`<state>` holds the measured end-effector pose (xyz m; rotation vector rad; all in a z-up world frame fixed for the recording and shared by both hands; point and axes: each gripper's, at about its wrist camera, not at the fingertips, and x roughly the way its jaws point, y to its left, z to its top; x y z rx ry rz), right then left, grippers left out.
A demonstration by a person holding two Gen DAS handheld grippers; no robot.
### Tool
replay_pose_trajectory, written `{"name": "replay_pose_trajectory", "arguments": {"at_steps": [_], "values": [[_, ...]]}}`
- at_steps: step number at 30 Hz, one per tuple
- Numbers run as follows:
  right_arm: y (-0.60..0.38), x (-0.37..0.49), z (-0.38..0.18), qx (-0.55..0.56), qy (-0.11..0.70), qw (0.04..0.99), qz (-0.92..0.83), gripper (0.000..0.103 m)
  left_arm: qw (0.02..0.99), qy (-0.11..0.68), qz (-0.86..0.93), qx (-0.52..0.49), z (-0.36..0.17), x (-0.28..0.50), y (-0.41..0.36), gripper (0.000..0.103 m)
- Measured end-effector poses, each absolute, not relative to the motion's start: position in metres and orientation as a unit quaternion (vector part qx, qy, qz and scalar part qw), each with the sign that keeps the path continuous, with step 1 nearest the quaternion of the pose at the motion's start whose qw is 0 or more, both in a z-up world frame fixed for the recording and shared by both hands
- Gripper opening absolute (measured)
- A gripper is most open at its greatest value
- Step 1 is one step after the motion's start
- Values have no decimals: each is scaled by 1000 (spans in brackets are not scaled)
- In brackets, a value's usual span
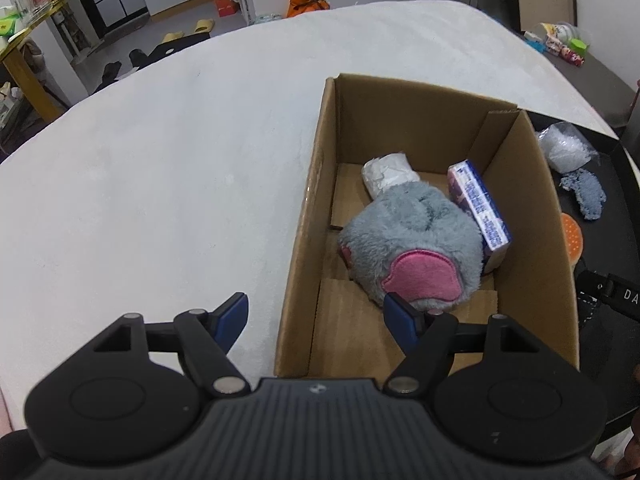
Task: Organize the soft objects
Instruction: 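Move the right tool to the black heart-shaped plush and close on it, then carry the black plush with the right tool into the box and release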
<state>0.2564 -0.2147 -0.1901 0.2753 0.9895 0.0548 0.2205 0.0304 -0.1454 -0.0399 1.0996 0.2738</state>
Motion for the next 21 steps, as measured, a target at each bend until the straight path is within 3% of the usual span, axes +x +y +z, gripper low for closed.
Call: {"name": "replay_pose_trajectory", "arguments": {"at_steps": [3,6,7,11,21], "values": [[-213,258,-196,131,481,866,31,63,843,521,133,-10,-146,220,27,73],[-209,259,-202,120,491,862,40,53,841,523,138,-2,-148,220,25,73],[-208,259,-204,116,495,860,42,44,840,524,139,0,-148,220,25,73],[-205,257,-203,85,491,866,37,32,838,528,142,3,-150,218,24,73],[-223,251,-196,136,490,861,31,30,840,524,144,5,-147,218,23,73]]}}
